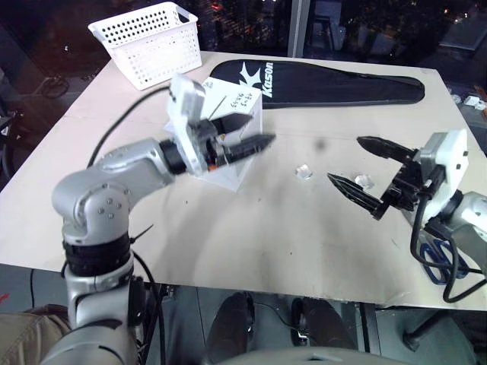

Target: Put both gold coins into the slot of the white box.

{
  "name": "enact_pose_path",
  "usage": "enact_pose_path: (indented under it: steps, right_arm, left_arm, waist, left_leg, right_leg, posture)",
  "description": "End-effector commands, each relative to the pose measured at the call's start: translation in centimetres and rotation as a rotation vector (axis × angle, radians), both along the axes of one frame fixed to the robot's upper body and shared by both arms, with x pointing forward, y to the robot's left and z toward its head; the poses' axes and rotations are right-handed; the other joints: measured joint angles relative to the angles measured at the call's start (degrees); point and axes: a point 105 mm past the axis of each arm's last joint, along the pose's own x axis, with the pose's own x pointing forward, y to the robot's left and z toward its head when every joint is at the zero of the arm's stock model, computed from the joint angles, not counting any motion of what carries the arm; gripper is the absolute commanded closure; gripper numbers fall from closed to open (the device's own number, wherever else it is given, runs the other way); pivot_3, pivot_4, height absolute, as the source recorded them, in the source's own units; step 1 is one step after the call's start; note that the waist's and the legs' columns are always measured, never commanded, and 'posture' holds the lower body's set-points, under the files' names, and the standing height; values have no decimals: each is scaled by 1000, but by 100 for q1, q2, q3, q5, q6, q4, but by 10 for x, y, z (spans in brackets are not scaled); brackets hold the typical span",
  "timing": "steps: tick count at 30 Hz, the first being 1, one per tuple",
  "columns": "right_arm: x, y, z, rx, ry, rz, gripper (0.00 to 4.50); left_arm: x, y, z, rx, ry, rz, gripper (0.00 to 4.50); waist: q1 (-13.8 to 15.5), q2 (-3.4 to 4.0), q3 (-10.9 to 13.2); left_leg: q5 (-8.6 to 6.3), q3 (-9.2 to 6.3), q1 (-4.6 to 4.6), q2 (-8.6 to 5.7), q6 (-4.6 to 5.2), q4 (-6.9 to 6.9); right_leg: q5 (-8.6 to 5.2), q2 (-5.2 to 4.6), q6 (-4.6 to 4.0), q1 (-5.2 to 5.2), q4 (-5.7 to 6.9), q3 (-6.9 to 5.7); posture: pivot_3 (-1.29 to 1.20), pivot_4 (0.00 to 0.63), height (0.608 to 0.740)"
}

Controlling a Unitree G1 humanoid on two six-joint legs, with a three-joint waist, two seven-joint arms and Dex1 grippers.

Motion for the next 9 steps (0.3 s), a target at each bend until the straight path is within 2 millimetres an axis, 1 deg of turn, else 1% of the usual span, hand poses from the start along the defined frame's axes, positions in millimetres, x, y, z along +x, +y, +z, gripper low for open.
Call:
enact_pose_path:
  steps: [1, 3, 6, 9]
  right_arm:
    - [-6, -26, -8, -68, 1, -141, 0]
    - [-13, -37, -19, -104, 37, -182, 0]
    - [-31, -60, -40, -140, 132, -251, 0]
    - [-43, -74, -49, -163, 174, -287, 0]
  left_arm:
    - [-17, 3, -14, 87, -73, -75, 19]
    - [-20, 8, -27, 116, -54, -89, 19]
    - [-30, 21, -56, 173, 11, -119, 19]
    - [-35, 30, -75, 213, 45, -142, 19]
  waist:
    - [2, 2, -1]
    - [10, 6, -4]
    - [26, 8, -7]
    - [32, 9, -7]
  left_leg:
    - [-2, 0, 2, 0, 3, 0]
    - [-13, 0, 4, 0, 22, 0]
    - [-15, 2, 5, 1, 26, 3]
    - [-15, 2, 7, 5, 27, 5]
  right_leg:
    - [-1, 6, -1, 0, 1, 1]
    - [-1, 12, 0, 2, 1, 1]
    - [-8, 13, 12, 3, 1, 2]
    - [-13, 7, 19, 5, 0, 1]
  posture:
    - [0, 150, 740]
    - [0, 150, 740]
    - [0, 150, 740]
    - [0, 150, 740]
